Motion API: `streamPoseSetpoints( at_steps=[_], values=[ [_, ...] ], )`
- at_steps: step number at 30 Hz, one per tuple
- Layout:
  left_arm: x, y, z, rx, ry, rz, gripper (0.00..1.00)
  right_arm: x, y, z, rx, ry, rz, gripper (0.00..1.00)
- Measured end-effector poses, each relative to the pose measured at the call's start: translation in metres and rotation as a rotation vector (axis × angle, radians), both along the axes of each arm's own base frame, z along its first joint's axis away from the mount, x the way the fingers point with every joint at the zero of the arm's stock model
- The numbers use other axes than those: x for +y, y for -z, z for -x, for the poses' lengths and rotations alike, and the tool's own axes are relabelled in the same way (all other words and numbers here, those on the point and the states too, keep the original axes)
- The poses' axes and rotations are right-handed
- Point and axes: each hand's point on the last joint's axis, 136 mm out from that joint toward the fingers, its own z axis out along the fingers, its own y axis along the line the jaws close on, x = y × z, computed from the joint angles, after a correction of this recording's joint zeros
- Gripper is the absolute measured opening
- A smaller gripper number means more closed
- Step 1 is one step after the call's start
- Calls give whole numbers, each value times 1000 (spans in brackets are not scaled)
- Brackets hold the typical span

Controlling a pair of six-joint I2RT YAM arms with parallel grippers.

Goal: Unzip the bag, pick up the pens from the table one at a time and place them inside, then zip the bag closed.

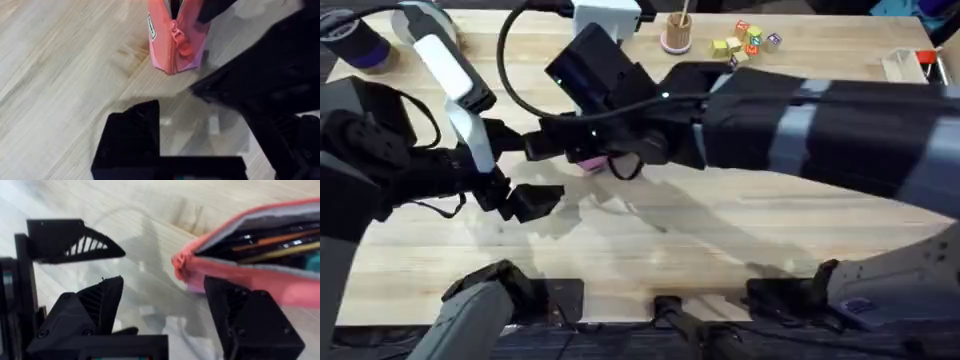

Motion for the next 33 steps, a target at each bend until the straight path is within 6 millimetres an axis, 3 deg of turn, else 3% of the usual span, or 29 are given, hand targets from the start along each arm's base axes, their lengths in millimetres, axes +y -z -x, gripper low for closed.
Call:
streamPoseSetpoints(
  at_steps=[8, 12, 13, 15, 25, 33],
  values=[
    [0, 0, 0, 0, 0, 0, 993, 9, 28, -8, 11, 7, 18, 839],
    [0, 0, 0, 0, 0, 0, 994, 5, 31, -14, 20, 34, 18, 655],
    [0, 0, 0, -1, 0, 0, 994, 1, 34, -19, 31, 60, 16, 491],
    [0, 0, 0, -1, 0, 0, 994, -1, 35, -21, 38, 75, 15, 385],
    [0, 0, 0, -1, 0, 0, 994, 0, 36, -22, 46, 83, 9, 53],
    [0, 0, 0, -1, 0, 0, 994, -1, 36, -23, 40, 91, 15, 30]
  ],
)
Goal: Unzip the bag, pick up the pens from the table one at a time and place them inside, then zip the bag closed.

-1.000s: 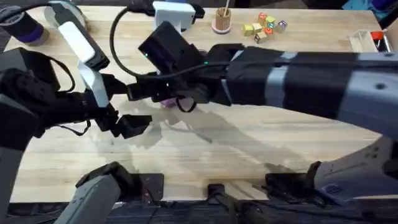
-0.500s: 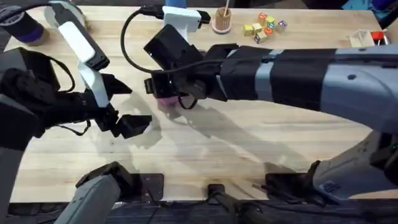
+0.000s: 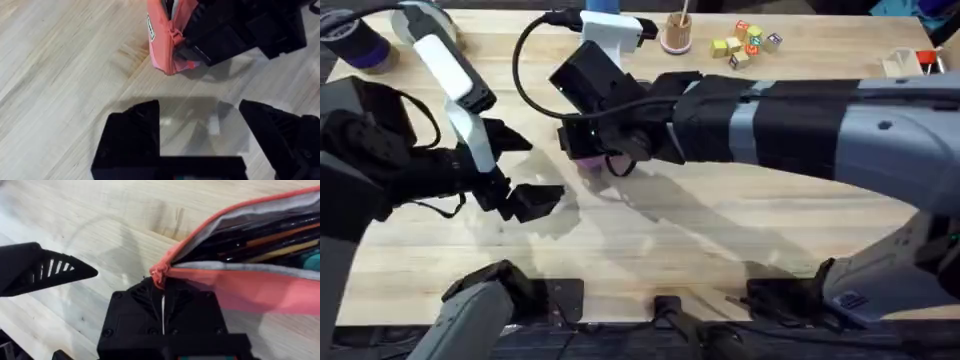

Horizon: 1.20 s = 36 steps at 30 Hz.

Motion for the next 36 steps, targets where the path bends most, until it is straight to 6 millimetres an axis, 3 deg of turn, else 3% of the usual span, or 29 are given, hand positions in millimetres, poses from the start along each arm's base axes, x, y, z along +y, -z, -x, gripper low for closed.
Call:
streamPoseSetpoints(
  at_steps=[9, 19, 36],
  values=[
    [0, 0, 0, 0, 0, 0, 994, -4, -2, -3, 19, -27, -14, 29],
    [1, 0, -2, -7, 0, -4, 993, -18, -42, -20, 67, -49, -162, 29],
    [9, -7, -25, -114, 8, -29, 993, -16, -47, -20, 84, -85, -204, 29]
  ],
)
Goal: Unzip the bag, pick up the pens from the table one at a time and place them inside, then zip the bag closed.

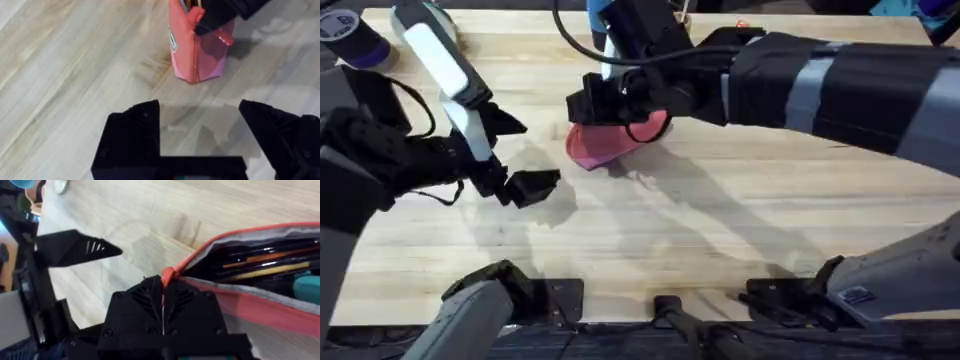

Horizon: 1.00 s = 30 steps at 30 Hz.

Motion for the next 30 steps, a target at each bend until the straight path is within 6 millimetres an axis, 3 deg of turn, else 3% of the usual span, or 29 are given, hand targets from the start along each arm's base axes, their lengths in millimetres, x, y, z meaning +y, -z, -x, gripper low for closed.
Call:
streamPoseSetpoints(
  at_steps=[18, 30],
  values=[
    [-15, 23, -50, -60, 102, 321, 993, 1, -1, -1, -16, -12, -1, 30],
    [-54, 29, -60, -101, 264, 340, 993, 1, -2, -2, -20, -12, -4, 30]
  ],
)
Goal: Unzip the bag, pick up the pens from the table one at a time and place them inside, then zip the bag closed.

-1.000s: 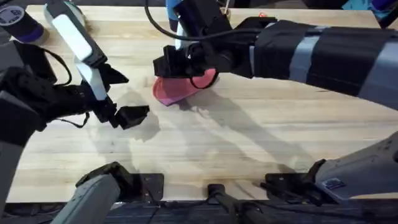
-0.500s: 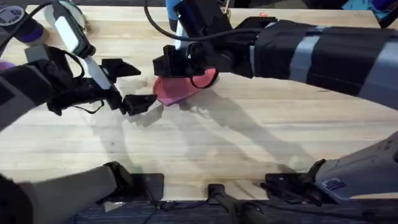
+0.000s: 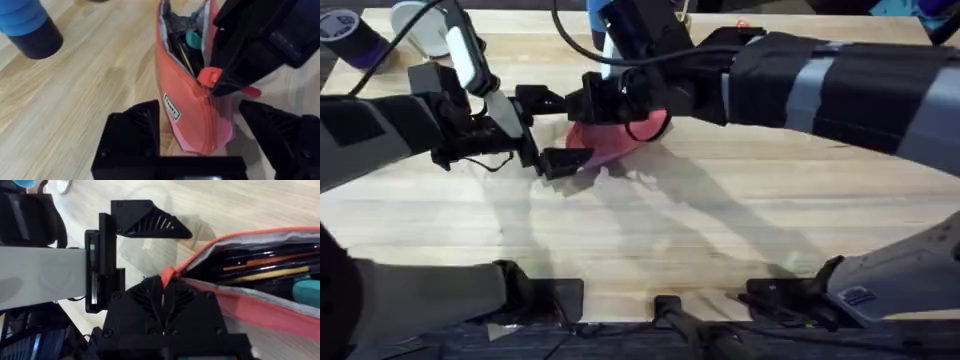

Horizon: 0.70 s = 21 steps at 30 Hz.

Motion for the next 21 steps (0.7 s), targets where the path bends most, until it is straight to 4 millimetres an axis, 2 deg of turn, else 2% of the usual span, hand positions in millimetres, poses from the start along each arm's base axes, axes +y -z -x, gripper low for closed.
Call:
streamPoseSetpoints(
  at_steps=[6, 8, 10, 14, 16, 21],
  values=[
    [0, 1, 0, 2, 0, -4, 995, 0, 0, 0, 0, 0, 0, 29],
    [0, 1, 0, 6, -2, -3, 938, 0, 0, 0, 0, 0, 0, 29],
    [0, 2, 0, 10, -4, -4, 732, 0, 0, 0, 0, 0, 0, 29],
    [0, 2, 0, 15, -4, -5, 109, 0, 0, 0, -1, 0, 0, 30],
    [0, 2, -1, 10, -4, -8, 50, 0, 0, 0, -6, -5, 2, 30],
    [0, 2, -1, 10, -4, -8, 44, -3, 0, -4, -29, -20, 14, 30]
  ],
)
